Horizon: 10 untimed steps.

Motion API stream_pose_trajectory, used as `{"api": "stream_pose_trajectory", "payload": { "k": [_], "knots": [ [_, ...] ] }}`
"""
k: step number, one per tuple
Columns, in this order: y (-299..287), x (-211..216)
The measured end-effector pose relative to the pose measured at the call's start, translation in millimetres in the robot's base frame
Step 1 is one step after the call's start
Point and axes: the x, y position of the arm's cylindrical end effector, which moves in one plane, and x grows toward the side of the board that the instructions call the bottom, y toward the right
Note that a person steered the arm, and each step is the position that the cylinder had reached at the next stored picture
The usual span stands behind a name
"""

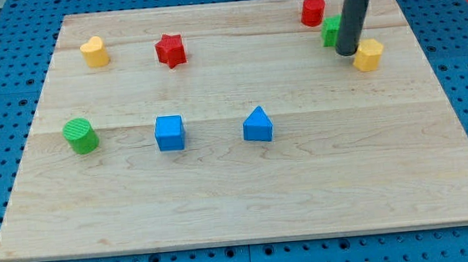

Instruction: Slide the yellow hexagon below the green star

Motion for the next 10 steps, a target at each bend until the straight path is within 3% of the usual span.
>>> {"api": "stream_pose_trajectory", "payload": {
  "k": [1, 2, 3, 4, 5, 6, 7, 9, 10],
  "knots": [
    [-6.2, 23.3],
    [15.1, 72.3],
    [79.1, 71.4],
    [102.5, 44.5],
    [100.3, 17.4],
    [80.2, 14.6],
    [70.3, 42.7],
    [37.8, 1.4],
    [18.7, 8.9]
  ]
}}
